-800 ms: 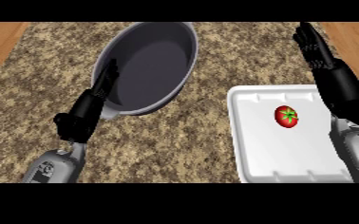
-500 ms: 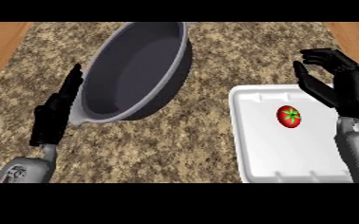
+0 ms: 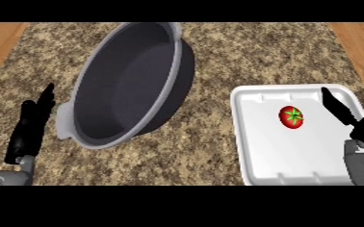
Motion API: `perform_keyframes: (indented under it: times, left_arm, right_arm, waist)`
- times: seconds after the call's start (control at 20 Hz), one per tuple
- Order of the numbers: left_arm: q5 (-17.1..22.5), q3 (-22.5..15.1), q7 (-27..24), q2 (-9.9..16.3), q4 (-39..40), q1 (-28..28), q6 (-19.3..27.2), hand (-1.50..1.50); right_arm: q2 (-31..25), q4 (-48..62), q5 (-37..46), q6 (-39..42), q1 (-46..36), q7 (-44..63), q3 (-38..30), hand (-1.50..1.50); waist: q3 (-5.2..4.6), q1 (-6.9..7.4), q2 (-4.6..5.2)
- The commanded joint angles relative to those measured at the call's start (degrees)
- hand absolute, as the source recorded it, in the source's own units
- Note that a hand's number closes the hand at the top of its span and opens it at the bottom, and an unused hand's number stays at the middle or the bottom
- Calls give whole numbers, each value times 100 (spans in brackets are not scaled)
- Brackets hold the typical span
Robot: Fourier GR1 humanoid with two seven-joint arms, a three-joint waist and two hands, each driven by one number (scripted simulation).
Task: Pick the tomato from the tray and place it in the pot
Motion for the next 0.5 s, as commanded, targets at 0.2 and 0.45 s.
perform_keyframes:
  times: [0.2,0.45]
  left_arm:
    - [-73,-10,454,-18,110,-125,87,0]
    - [-92,-2,525,75,120,-134,19,0]
  right_arm:
    - [478,525,2171,-162,45,2249,432,-150]
    - [361,617,2846,1031,-267,3701,434,-150]
  waist:
    - [-35,18,-52]
    - [-60,23,-86]
